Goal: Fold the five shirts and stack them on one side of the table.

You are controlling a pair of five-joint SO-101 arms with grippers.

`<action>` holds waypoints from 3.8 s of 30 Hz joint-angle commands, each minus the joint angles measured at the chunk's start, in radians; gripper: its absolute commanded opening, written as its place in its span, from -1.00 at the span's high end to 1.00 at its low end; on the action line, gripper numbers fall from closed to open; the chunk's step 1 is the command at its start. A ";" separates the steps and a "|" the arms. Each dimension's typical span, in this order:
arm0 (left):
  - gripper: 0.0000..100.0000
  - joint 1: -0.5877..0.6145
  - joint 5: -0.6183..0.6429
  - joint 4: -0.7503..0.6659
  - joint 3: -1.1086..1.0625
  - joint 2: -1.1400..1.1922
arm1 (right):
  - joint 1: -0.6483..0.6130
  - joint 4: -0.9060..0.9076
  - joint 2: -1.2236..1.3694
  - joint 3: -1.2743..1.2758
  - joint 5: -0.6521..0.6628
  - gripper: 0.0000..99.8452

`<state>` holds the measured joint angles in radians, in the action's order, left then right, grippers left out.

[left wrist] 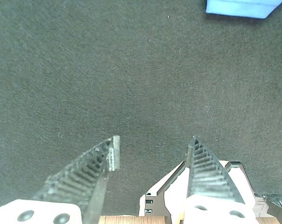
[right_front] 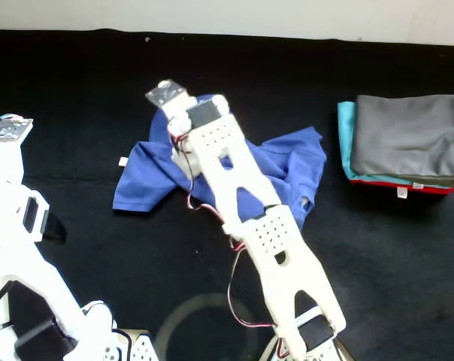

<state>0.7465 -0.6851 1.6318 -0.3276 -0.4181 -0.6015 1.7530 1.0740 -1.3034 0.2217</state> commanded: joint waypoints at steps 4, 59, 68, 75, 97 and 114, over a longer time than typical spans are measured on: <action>0.53 -0.016 -0.003 -0.014 0.008 -0.015 | 0.035 0.013 -0.262 0.064 0.005 0.99; 0.53 -0.148 0.068 -0.003 0.183 0.272 | 0.088 -0.274 -1.314 1.739 -0.046 0.99; 0.53 -0.346 0.173 0.086 0.429 0.404 | 0.128 -0.369 -1.601 2.173 0.149 0.98; 0.53 -0.585 0.285 0.018 0.564 0.601 | 0.231 -0.343 -1.689 2.104 0.152 0.58; 0.53 -0.731 0.367 0.020 0.937 1.122 | 0.369 -0.243 -1.837 1.940 0.150 0.60; 0.53 -0.819 0.365 0.130 0.921 1.125 | 0.369 -0.298 -1.844 2.017 0.150 0.60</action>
<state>-0.0453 -0.3261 1.7024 0.5731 0.7158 -0.2424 1.4645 -0.7457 0.7173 0.3613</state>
